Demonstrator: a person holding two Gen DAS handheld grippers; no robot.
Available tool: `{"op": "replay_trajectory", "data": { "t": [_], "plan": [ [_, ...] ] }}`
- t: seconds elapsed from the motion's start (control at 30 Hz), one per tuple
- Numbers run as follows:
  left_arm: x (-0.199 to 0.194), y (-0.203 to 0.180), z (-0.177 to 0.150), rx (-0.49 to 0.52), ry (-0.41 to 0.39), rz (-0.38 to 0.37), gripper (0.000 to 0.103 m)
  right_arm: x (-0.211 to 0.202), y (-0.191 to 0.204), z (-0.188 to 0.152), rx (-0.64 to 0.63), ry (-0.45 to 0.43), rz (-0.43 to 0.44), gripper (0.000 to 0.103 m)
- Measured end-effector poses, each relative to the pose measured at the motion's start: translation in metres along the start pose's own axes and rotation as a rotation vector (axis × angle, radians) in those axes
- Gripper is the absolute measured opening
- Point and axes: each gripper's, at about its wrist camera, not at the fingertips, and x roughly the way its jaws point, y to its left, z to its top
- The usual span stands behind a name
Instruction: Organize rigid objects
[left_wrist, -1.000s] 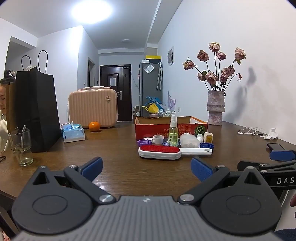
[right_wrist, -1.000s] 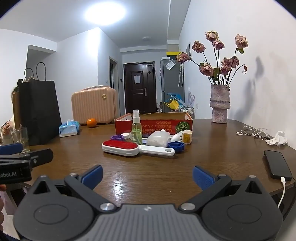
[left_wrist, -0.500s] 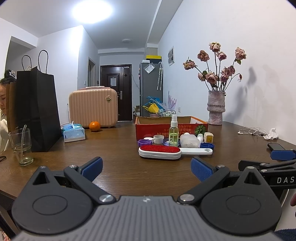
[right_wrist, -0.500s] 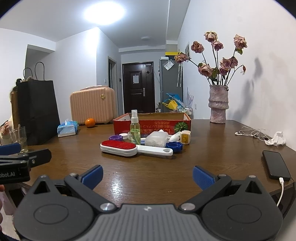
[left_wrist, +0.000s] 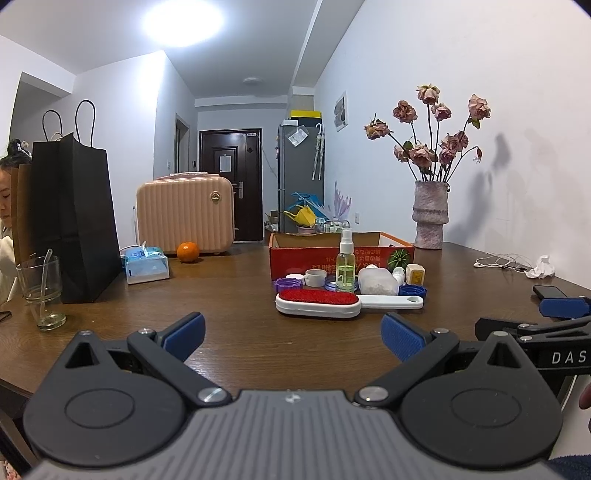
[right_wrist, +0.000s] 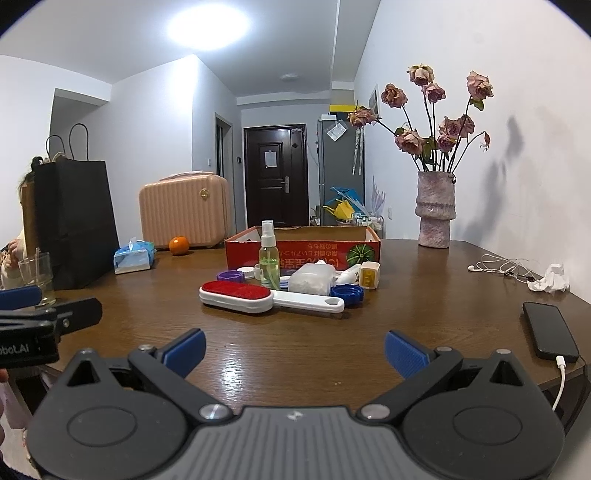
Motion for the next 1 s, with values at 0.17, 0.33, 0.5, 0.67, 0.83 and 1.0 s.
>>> {"op": "replay_trajectory", "data": {
  "t": [0.17,0.33,0.5,0.67,0.83,1.0],
  "plan": [
    [-0.0019,-0.0002,0.0002,0.0,-0.001,-0.003,0.103,0.0003,0.0003,-0.0016,0.002,0.006,-0.001,0.103],
    [-0.0019,0.0,0.0007,0.0,0.001,-0.005,0.103,-0.0005,0.001,-0.0008,-0.005,0.002,0.0,0.103],
    [-0.0033,-0.0005,0.0005,0.004,-0.001,-0.005,0.103,-0.0003,0.0002,0.0001,-0.003,0.002,-0.004,0.103],
    [-0.0039,-0.0005,0.0007,0.003,0.0,-0.004,0.103,-0.0006,-0.0001,0.001,-0.007,-0.003,-0.005,0.103],
    [-0.0035,-0.0005,0.0008,0.004,-0.001,-0.005,0.103,-0.0003,-0.0008,0.0018,-0.007,-0.005,-0.006,0.103],
    [-0.0038,-0.0007,0.0008,0.004,-0.001,-0.004,0.103,0.0005,-0.0014,0.0021,-0.003,-0.001,-0.006,0.103]
  ]
}}
